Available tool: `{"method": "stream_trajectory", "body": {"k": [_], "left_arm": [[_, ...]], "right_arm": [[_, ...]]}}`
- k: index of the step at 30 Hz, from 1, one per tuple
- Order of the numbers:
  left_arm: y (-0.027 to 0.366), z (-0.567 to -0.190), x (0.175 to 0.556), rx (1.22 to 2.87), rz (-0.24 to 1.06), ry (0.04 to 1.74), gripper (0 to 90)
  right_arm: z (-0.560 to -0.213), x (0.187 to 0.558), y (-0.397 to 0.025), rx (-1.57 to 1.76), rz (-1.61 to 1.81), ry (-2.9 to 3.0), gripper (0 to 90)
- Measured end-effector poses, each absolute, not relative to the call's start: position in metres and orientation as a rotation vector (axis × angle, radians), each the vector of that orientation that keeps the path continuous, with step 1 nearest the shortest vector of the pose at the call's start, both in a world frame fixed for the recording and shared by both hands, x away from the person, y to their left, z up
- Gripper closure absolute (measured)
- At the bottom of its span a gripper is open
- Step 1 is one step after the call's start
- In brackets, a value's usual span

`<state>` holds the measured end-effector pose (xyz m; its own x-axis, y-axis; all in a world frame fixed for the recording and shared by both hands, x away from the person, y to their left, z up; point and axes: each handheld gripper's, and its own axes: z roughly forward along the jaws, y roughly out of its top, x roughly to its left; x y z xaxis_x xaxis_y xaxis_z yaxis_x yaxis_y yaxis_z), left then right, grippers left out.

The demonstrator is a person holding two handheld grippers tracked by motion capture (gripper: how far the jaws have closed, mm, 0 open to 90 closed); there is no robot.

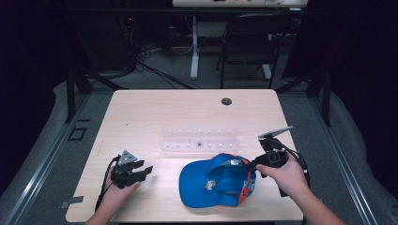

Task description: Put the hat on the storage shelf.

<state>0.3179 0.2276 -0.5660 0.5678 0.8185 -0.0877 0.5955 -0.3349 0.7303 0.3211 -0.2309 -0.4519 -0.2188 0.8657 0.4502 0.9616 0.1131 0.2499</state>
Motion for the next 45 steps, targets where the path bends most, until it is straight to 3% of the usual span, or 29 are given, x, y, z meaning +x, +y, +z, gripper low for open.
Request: {"method": "stream_trajectory", "body": {"k": [45], "left_arm": [[0.226, -0.566, 0.317, 2.069, 0.382, 1.119, 52.5]], "right_arm": [[-0.385, 0.356, -0.244, -1.89, -0.578, -2.159, 77.9]]}}
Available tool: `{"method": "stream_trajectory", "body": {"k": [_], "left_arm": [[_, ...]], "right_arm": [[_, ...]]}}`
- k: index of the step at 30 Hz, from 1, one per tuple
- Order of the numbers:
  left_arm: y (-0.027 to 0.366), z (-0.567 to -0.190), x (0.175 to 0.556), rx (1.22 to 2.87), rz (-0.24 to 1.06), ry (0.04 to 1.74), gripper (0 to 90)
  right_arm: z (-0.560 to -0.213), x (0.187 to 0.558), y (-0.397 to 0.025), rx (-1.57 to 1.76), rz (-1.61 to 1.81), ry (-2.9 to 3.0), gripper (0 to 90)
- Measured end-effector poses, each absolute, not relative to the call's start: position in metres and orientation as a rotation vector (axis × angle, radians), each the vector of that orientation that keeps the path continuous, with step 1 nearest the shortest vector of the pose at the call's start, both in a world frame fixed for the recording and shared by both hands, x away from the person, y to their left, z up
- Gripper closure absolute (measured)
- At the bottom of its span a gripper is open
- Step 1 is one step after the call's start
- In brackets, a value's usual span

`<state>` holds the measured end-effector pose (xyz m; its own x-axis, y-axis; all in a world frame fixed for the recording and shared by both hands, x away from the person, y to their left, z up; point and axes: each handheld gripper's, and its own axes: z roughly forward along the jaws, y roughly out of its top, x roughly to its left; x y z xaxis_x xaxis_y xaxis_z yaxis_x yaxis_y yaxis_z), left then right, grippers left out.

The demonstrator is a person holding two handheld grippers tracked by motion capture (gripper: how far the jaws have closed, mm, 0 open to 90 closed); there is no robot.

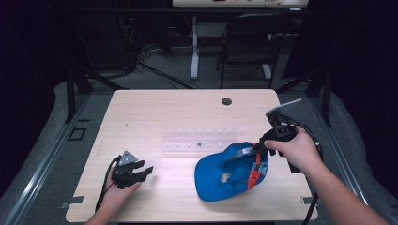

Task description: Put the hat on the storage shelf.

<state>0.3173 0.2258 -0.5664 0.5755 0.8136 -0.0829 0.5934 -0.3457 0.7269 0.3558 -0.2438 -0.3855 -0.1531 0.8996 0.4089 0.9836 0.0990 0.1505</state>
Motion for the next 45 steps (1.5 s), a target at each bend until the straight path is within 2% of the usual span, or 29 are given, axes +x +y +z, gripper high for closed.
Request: {"method": "stream_trajectory", "body": {"k": [18, 45], "left_arm": [[0.224, -0.567, 0.317, 2.081, 0.386, 1.107, 52.4], [0.224, -0.567, 0.317, 2.08, 0.384, 1.104, 52.4]], "right_arm": [[-0.365, 0.364, -0.247, -1.857, -0.682, -2.036, 77.9], [-0.371, 0.369, -0.231, -1.617, -0.969, -1.774, 78.1]]}}
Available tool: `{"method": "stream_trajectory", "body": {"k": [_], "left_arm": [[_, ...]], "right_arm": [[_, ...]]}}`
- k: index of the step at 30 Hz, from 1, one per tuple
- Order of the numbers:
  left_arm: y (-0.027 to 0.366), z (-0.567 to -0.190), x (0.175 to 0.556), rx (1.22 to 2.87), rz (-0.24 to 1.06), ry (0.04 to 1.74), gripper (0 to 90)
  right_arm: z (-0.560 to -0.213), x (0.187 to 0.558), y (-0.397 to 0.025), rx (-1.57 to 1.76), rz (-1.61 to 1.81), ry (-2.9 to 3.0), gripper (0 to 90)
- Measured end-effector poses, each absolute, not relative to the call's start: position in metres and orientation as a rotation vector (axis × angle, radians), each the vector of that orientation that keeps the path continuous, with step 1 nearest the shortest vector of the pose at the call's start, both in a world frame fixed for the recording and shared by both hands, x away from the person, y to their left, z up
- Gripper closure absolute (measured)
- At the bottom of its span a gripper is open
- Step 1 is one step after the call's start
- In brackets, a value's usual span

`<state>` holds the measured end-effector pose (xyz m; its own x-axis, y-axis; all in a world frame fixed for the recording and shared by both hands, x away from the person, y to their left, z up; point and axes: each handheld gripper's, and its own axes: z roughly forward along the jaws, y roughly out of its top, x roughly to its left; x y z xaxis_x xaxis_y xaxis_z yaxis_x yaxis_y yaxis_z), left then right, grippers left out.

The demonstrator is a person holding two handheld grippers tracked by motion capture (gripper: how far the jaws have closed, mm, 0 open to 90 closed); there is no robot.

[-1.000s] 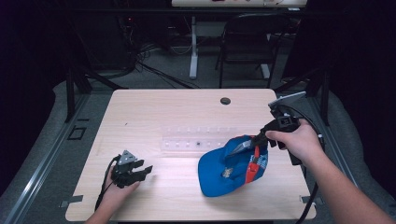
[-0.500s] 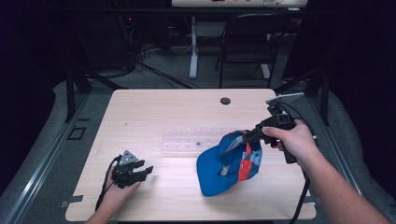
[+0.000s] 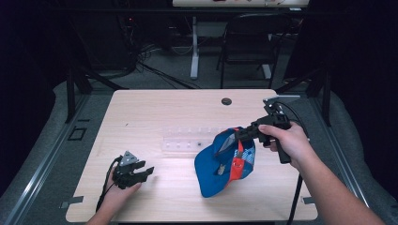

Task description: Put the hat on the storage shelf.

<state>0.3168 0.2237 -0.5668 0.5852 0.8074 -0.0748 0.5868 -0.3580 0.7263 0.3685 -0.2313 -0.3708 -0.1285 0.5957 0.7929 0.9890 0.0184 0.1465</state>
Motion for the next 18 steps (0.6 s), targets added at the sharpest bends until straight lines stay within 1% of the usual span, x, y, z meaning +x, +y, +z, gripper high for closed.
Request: {"method": "stream_trajectory", "body": {"k": [11, 18], "left_arm": [[0.223, -0.567, 0.317, 2.078, 0.387, 1.103, 52.3], [0.223, -0.567, 0.316, 2.073, 0.383, 1.109, 52.3]], "right_arm": [[-0.356, 0.369, -0.217, -1.587, -1.045, -1.735, 78.2], [-0.348, 0.372, -0.223, -1.591, -1.083, -1.726, 78.1]]}}
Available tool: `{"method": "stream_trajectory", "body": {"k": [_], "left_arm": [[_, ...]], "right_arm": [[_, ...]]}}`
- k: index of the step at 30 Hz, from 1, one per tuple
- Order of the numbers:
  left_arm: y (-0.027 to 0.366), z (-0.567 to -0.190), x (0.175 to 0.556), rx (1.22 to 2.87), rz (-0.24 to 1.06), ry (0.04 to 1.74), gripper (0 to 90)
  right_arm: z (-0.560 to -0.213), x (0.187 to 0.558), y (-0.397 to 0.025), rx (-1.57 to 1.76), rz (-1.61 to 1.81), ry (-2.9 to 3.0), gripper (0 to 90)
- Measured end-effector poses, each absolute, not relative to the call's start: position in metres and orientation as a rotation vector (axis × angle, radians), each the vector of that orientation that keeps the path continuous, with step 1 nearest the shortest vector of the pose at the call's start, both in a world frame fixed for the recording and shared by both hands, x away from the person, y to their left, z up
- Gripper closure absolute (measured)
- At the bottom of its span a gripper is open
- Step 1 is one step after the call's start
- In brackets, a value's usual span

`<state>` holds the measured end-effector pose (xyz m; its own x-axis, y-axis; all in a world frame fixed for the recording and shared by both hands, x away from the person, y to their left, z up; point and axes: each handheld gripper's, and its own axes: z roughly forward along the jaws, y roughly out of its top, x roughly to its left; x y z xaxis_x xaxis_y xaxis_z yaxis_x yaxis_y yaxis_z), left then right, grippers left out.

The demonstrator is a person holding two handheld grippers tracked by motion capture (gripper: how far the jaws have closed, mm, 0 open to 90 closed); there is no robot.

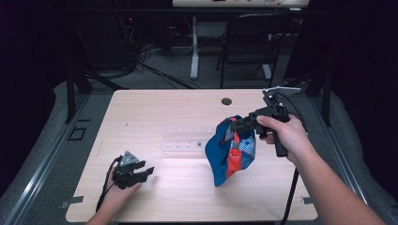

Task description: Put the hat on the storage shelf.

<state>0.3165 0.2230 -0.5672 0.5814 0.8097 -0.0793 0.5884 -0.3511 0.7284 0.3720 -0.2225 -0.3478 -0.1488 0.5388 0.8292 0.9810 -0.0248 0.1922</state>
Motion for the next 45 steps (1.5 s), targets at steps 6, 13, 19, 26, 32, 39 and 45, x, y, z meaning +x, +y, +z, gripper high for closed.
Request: {"method": "stream_trajectory", "body": {"k": [6, 13, 19, 26, 32, 39, 45], "left_arm": [[0.222, -0.568, 0.317, 2.076, 0.377, 1.108, 52.1], [0.221, -0.567, 0.316, 2.081, 0.377, 1.098, 51.7], [0.22, -0.567, 0.316, 2.08, 0.377, 1.094, 51.3], [0.219, -0.567, 0.316, 2.084, 0.376, 1.09, 51.3], [0.219, -0.567, 0.315, 2.088, 0.376, 1.084, 51.3], [0.216, -0.567, 0.314, 2.094, 0.359, 1.067, 52.4], [0.213, -0.565, 0.312, 2.1, 0.357, 1.038, 52.4]], "right_arm": [[-0.343, 0.375, -0.221, -1.574, -1.128, -1.703, 78.1], [-0.339, 0.38, -0.214, -1.554, -1.146, -1.705, 78.1], [-0.334, 0.385, -0.208, -1.55, -1.162, -1.7, 78.1], [-0.328, 0.392, -0.203, -1.562, -1.181, -1.702, 78.1], [-0.323, 0.396, -0.203, -1.569, -1.207, -1.692, 78.1], [-0.319, 0.403, -0.205, -1.577, -1.228, -1.669, 78.1], [-0.317, 0.409, -0.203, -1.588, -1.241, -1.661, 78.1]]}}
